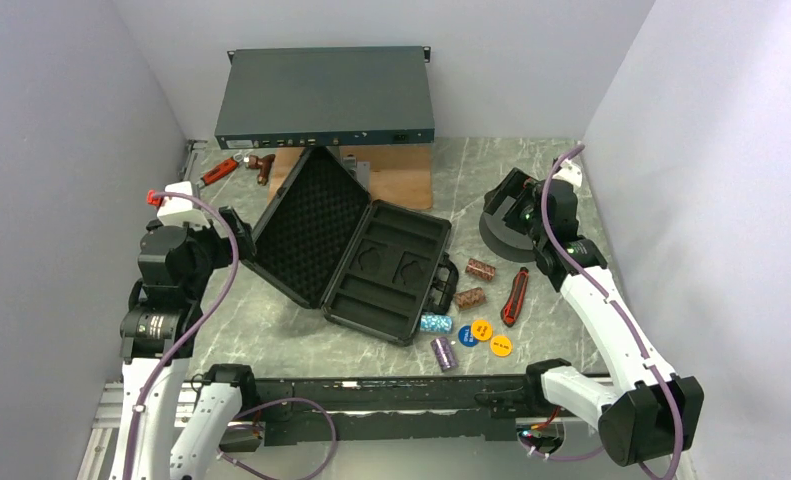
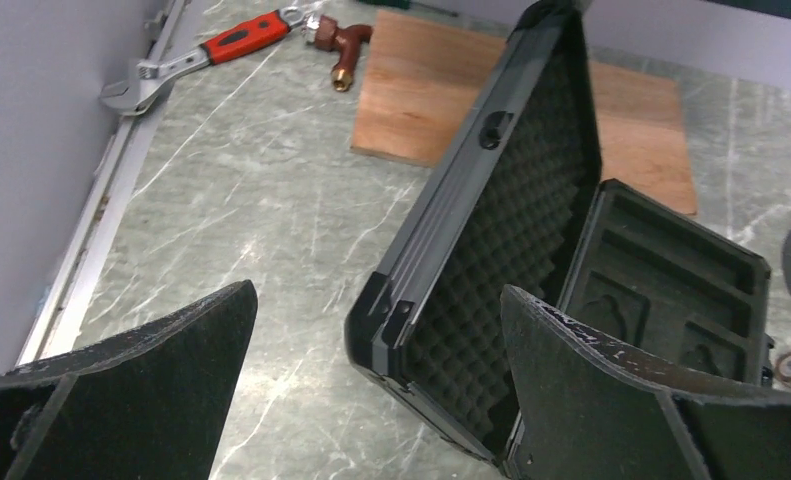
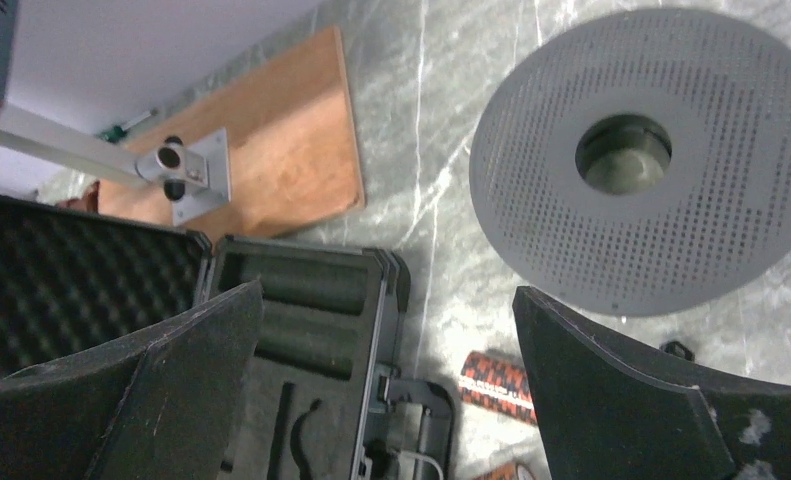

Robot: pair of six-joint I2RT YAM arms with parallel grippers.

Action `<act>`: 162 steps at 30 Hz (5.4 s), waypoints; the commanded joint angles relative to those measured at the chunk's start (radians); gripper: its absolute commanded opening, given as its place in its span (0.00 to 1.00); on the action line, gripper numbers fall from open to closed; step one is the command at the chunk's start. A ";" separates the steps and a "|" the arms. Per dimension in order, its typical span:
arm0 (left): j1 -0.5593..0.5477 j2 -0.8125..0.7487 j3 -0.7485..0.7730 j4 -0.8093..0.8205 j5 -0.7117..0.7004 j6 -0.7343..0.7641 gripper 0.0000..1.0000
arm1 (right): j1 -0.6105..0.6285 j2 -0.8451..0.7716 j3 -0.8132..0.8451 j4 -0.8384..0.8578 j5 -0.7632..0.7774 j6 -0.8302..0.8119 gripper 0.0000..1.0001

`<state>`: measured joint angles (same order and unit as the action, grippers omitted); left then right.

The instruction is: Pack up texas hold em set

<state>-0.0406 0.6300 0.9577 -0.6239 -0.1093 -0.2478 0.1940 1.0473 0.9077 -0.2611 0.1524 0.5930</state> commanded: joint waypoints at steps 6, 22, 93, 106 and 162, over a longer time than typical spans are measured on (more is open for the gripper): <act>0.004 -0.026 -0.017 0.085 0.147 0.012 0.99 | 0.028 -0.054 0.033 -0.122 -0.236 -0.079 1.00; 0.005 -0.036 -0.025 0.093 0.176 -0.003 0.99 | 0.257 -0.061 0.019 -0.184 -0.451 -0.192 1.00; -0.004 -0.026 -0.008 0.052 0.112 -0.027 0.98 | 0.869 0.154 -0.252 -0.402 -0.008 0.140 0.54; -0.022 -0.028 -0.003 0.043 0.112 -0.024 0.98 | 0.927 0.256 -0.195 -0.426 0.026 0.120 0.40; -0.088 -0.059 -0.042 0.044 -0.111 0.032 1.00 | 0.943 0.089 -0.027 0.038 -0.147 -0.446 0.00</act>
<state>-0.1154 0.5838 0.9127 -0.6067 -0.2481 -0.2440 1.1324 1.1500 0.8574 -0.3927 0.0811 0.2302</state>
